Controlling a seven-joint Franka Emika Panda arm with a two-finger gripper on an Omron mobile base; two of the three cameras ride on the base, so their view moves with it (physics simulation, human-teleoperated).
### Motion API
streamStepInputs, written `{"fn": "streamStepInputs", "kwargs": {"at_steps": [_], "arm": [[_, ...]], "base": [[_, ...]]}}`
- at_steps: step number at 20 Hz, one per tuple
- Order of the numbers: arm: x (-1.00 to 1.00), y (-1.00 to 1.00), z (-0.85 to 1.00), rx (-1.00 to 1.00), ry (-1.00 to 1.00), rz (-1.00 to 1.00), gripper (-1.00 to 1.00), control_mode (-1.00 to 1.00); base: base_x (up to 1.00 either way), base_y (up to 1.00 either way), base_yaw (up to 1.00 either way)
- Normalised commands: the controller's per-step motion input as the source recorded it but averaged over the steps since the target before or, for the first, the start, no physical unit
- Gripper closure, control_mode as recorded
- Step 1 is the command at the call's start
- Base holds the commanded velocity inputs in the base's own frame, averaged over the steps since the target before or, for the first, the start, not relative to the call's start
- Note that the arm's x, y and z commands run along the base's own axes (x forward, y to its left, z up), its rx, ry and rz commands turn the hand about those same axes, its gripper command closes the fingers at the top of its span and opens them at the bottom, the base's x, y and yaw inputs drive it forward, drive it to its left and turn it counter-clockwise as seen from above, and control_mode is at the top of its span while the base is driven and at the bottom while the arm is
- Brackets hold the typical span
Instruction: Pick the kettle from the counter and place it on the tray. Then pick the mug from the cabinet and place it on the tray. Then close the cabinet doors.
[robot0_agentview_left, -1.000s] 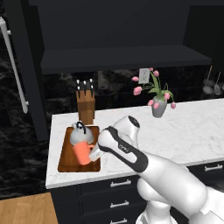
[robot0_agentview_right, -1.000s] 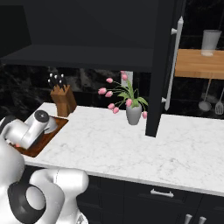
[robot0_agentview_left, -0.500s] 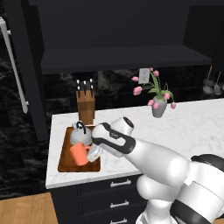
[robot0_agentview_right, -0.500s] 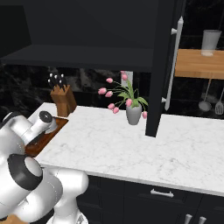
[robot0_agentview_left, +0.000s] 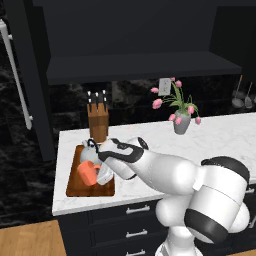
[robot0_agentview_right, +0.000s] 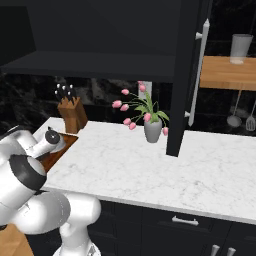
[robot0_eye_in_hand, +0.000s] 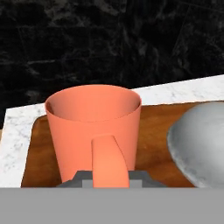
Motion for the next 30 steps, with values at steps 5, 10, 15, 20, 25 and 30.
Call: {"fn": "streamStepInputs", "kwargs": {"at_steps": [5,10,15,20,25,30], "arm": [[0.01,0.11,-0.28,0.0,-0.01,0.0,1.0,-1.0],[0.06,0.01,-0.12,0.0,0.0,0.0,1.0,-1.0],[0.07,0.0,-0.05,-0.02,0.0,0.0,1.0,-1.0],[-0.01,-0.01,-0.13,-0.03,0.0,0.0,-1.0,-1.0],[-0.05,-0.17,-0.13,-0.03,0.0,0.0,-1.0,-1.0],[-0.05,-0.24,0.01,-0.01,-0.02,0.0,-1.0,-1.0]], "base": [[0.0,0.0,0.0],[0.0,0.0,0.0],[0.0,0.0,0.0],[0.0,0.0,0.0],[0.0,0.0,0.0],[0.0,0.0,0.0]]}}
